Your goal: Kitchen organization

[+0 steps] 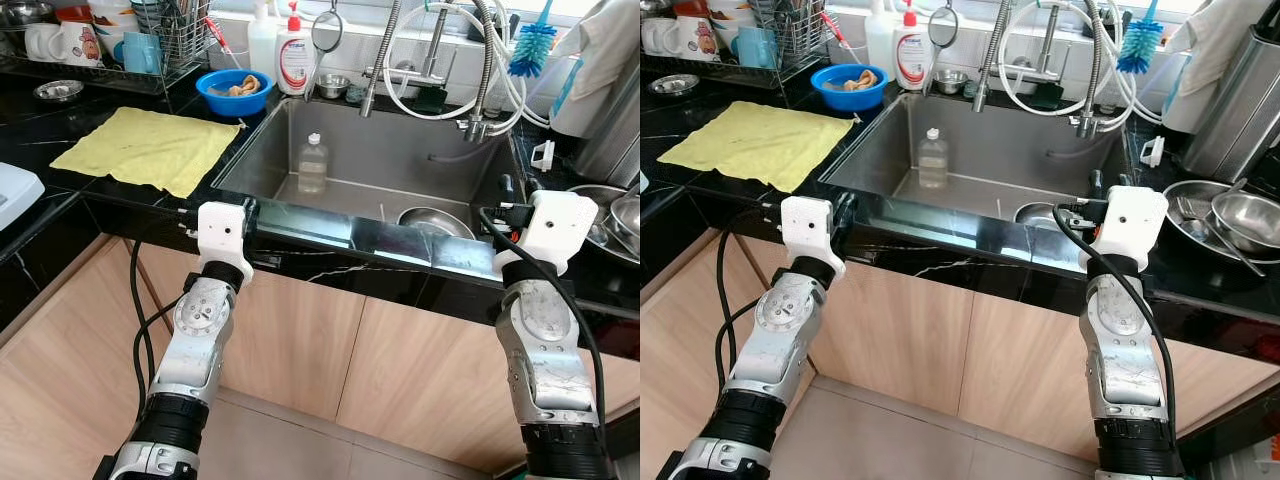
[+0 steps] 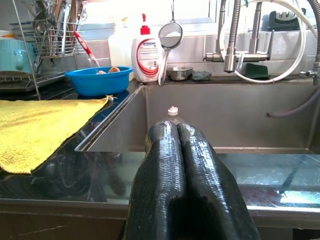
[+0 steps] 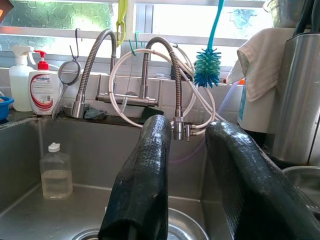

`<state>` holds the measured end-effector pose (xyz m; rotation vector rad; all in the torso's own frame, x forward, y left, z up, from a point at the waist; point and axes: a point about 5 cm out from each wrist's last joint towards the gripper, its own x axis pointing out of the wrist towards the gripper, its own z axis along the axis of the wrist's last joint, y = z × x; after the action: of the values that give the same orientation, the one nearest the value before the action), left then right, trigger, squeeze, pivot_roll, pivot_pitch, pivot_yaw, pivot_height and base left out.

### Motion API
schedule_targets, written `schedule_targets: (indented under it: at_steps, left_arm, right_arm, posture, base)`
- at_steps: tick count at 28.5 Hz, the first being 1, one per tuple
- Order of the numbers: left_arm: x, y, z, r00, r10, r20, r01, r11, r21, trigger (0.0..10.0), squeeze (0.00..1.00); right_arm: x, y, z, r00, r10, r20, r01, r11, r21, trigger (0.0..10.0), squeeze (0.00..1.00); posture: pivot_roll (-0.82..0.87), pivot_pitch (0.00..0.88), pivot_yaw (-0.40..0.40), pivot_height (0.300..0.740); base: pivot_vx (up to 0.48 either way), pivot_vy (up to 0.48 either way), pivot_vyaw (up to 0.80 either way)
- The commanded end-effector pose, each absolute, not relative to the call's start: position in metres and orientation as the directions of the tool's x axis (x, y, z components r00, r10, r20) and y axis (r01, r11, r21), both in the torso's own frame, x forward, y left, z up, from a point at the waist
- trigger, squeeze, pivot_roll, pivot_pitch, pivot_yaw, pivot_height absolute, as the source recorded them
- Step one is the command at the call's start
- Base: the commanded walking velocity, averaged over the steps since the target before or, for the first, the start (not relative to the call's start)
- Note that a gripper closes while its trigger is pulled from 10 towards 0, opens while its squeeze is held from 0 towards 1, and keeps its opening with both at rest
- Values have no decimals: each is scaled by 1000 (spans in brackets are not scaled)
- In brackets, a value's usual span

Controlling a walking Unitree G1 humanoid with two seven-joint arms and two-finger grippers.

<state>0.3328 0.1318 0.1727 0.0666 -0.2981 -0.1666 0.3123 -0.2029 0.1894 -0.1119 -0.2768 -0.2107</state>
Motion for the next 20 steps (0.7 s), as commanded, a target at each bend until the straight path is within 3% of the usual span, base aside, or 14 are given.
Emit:
schedule_targets:
  at_steps: [1,20]
  left_arm:
    - [333,130,180,930,-179,320,154,983,101,10000,0]
    - [331,124,181,923,-171,344,151,985,87,10000,0]
  right_arm:
    - [311,-205,199,929,-196,315,228,971,-69,10000,0]
    - [311,-209,202,927,-205,314,239,968,-77,10000,0]
  posture:
    - [172,6,-60,740]
    - [86,4,-73,740]
  base:
    - [0,0,0]
    - [0,0,0]
